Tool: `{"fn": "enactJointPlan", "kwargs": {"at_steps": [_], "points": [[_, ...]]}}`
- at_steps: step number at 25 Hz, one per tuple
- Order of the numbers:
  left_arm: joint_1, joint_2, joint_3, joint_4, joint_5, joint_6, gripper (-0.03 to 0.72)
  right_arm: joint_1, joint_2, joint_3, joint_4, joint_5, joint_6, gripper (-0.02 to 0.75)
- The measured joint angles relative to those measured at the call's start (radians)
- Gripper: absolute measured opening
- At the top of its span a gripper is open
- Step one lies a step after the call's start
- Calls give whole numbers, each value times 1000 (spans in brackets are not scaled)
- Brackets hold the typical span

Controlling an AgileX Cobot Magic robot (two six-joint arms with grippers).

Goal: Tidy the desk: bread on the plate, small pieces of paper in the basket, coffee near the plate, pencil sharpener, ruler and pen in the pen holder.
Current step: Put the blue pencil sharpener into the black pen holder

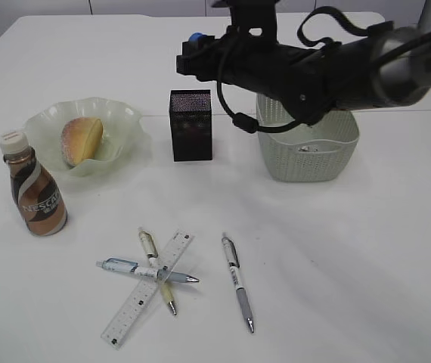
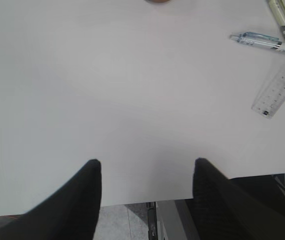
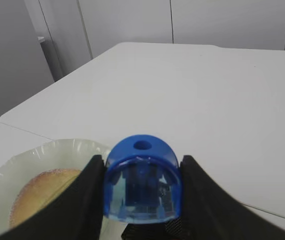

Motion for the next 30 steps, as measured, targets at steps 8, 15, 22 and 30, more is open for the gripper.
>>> {"fn": "enactJointPlan", "kwargs": {"at_steps": [8, 15, 22, 30], "points": [[0, 0, 0, -2, 0, 0, 424, -2, 149, -216, -24, 126, 1, 294], [0, 0, 0, -2, 0, 0, 423, -13, 222, -281, -28, 145, -9, 294], [0, 0, 0, -2, 0, 0, 424, -20, 258, -321, -29, 147, -11, 294], [0, 0, 0, -2, 0, 0, 423, -20, 315, -363, -29, 163, -13, 294]]}}
